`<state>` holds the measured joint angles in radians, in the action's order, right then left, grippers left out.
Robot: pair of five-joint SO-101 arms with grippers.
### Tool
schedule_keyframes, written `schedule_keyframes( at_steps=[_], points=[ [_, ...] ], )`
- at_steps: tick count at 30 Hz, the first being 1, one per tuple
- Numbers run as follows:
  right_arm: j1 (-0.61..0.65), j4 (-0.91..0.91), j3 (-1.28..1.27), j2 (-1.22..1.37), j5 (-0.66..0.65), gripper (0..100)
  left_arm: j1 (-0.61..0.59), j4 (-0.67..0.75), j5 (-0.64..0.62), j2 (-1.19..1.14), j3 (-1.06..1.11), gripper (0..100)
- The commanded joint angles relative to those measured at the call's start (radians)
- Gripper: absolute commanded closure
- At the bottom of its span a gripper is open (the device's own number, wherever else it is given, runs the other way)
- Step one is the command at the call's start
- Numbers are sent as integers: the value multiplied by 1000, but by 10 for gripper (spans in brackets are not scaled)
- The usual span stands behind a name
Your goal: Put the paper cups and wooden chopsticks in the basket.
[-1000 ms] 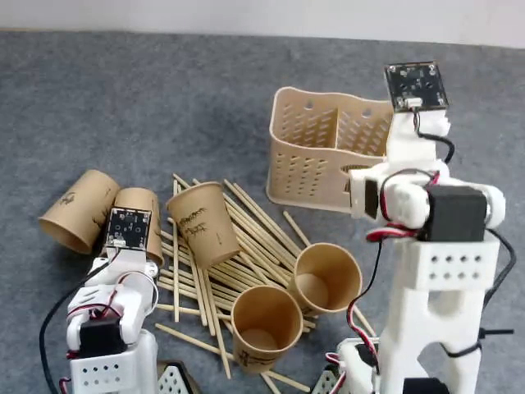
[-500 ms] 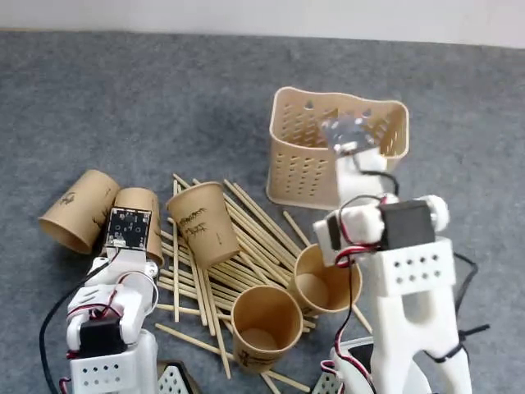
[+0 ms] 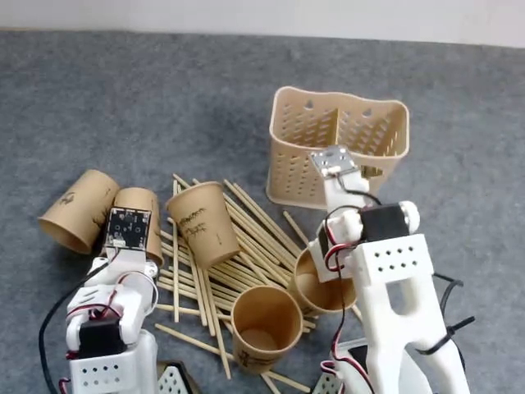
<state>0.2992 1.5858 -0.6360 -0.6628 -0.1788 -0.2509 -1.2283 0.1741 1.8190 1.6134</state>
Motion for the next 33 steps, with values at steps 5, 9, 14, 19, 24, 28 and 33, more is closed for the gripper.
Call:
schedule_keyframes(
  at_steps=[5,9,14,19,24,28,33],
  points=[
    [4,-22,-5,-31,-12,932,-12,17,-2,8,-7,926],
    [-18,-18,-1,-33,-12,991,-12,17,-2,8,-7,926],
    [-65,24,93,-33,-14,994,-12,17,-2,8,-7,926],
    [-67,125,249,-33,-14,994,-12,17,-2,8,-7,926],
    [-67,173,374,-33,-14,994,-12,17,-2,8,-7,926],
    [-67,174,417,-33,-12,994,-12,17,-2,8,-7,926],
    [-67,174,512,-33,-6,994,-12,17,-2,8,-7,926]
  ],
)
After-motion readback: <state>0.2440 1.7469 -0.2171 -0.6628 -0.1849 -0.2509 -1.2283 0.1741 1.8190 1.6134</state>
